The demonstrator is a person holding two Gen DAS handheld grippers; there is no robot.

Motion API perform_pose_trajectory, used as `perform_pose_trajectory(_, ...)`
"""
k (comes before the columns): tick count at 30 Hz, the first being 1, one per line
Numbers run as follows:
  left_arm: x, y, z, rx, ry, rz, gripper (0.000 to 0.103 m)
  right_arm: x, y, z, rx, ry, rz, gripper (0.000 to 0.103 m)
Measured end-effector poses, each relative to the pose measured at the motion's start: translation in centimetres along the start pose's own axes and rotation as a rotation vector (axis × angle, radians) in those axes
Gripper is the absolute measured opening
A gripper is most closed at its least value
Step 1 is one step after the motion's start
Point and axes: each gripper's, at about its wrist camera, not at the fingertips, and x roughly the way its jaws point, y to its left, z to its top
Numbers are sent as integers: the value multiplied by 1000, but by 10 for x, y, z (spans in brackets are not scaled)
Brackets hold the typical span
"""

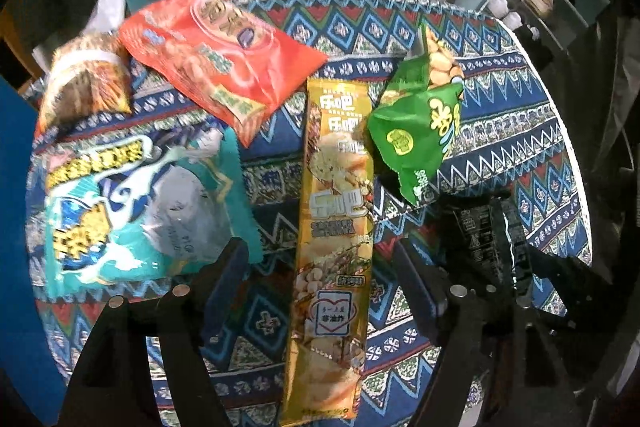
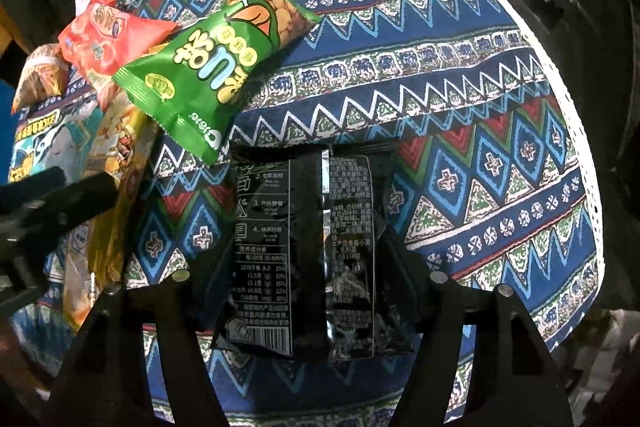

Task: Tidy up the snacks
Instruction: 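Grasp the black snack bag with the right tool while the left grasps the long yellow stick pack, then carry the black bag and yellow stick pack over the cardboard box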

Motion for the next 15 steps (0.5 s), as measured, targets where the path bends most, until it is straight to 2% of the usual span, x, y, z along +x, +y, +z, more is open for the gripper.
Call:
perform_pose_trajectory(1,2,1,0,-5,4,-11,76,1,-1,0,0,-1,1,67)
perform_pose_trajectory(3,6,2,-1,-11,6,-31,67,2,-2,1,-2,-3,3,67)
perform_pose_trajectory(4,7,2,-2,-10,7,-30,50,2,-3,2,-2,-3,8,67)
perform_pose_trajectory(5,9,3,-2,-4,17,-28,38,1,-3,2,2,-5,15,67)
perform_pose_trajectory(6,12,3,-3,3,35,-41,33,-1,-4,2,3,-8,21,67)
perform_pose_trajectory(10,7,5,-6,11,20,2,32,-10,0,3,-10,-25,24,67)
perform_pose_trajectory(15,-8,13,-12,-16,-11,17,31,-21,5,3,-18,-41,31,67)
